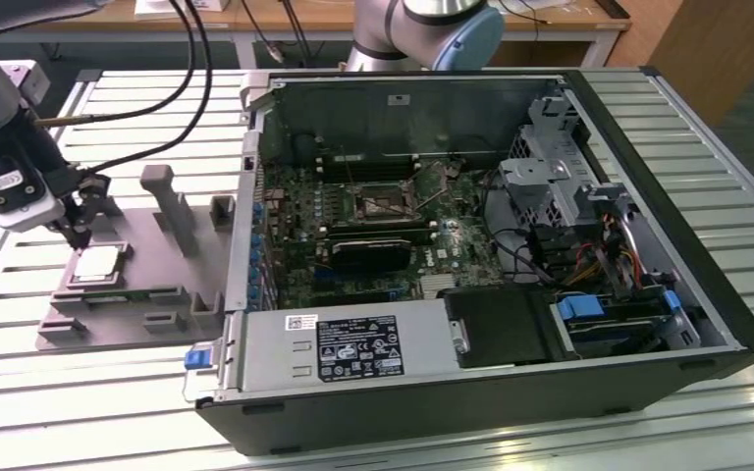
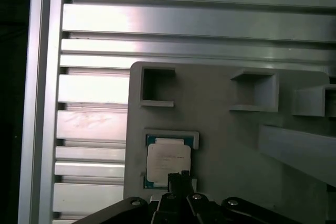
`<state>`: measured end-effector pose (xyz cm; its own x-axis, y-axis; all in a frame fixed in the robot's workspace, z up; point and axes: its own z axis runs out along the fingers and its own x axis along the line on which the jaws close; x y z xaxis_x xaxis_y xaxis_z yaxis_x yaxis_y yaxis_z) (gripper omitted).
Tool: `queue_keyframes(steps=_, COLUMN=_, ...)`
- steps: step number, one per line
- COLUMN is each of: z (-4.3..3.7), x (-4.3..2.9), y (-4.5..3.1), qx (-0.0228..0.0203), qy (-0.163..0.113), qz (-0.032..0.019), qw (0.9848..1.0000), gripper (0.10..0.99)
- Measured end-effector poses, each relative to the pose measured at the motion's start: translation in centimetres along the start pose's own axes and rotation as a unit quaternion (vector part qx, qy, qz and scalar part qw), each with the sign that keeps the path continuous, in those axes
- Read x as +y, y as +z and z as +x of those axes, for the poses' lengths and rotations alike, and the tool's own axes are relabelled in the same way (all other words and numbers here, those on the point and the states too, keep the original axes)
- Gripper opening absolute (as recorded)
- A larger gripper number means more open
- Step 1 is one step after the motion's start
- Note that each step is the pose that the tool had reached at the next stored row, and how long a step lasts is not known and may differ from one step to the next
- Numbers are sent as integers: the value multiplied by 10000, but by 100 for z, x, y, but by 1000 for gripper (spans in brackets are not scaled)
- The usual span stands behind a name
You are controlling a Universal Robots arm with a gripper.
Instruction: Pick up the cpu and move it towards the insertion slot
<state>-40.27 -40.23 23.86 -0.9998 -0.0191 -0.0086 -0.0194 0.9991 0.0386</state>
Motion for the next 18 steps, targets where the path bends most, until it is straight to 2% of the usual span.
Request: queue_keyframes(steps=18, z=72, x=-10, y=306, qx=-5, qy=118, qz=1, qw=9999, gripper=102)
